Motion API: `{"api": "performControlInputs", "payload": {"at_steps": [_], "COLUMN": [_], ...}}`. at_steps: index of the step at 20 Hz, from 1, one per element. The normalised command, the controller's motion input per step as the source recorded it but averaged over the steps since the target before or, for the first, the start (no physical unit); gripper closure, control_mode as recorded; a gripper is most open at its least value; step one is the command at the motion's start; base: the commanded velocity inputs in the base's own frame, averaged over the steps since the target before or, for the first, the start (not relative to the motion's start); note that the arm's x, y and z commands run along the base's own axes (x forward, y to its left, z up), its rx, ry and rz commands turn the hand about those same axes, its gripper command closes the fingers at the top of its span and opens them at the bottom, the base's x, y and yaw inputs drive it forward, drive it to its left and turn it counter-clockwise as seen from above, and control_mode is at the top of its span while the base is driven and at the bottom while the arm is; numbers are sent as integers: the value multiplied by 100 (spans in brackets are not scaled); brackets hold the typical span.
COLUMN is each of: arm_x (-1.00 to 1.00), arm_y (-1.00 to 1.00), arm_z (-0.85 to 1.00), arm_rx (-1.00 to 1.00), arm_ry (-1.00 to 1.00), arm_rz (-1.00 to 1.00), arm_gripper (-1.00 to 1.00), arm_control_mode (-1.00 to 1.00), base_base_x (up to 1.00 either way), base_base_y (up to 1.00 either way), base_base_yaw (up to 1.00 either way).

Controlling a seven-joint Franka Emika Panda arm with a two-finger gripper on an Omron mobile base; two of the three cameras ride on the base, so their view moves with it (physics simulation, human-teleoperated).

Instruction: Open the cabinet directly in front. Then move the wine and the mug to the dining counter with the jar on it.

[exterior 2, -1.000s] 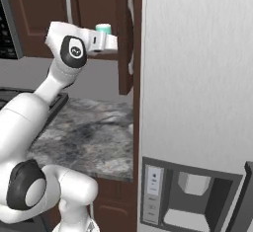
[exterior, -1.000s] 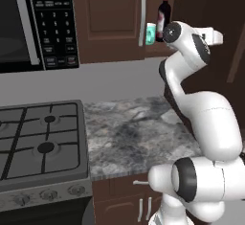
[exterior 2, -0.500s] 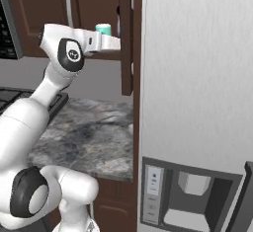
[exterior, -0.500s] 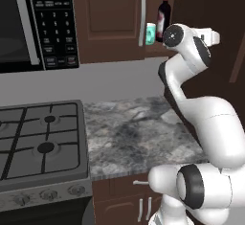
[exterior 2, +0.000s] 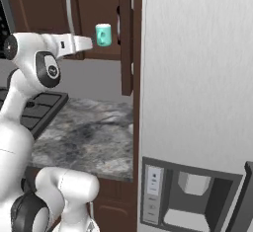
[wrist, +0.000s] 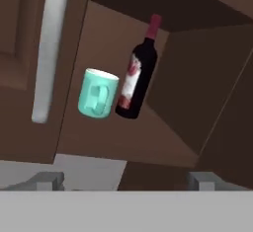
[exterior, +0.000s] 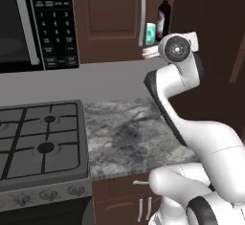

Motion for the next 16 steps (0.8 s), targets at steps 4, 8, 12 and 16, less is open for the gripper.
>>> {"api": "performControlInputs", "payload": {"at_steps": [4,8,12,16], "arm_x": [0,0,0,3], "arm_y": [90,55,10,0], "arm_z": [-1,-5,-7,3], "arm_rx": [22,29,13,0], "arm_ry": [-13,-23,-13,-2], "arm_rz": [49,35,6,0], "arm_gripper": [-100,-100,-100,-100], "arm_control_mode": [-100,-100,-100,-100], "base_base_x": [0,0,0,0], "base_base_y": [0,0,0,0], "base_base_yaw": [0,0,0,0]}}
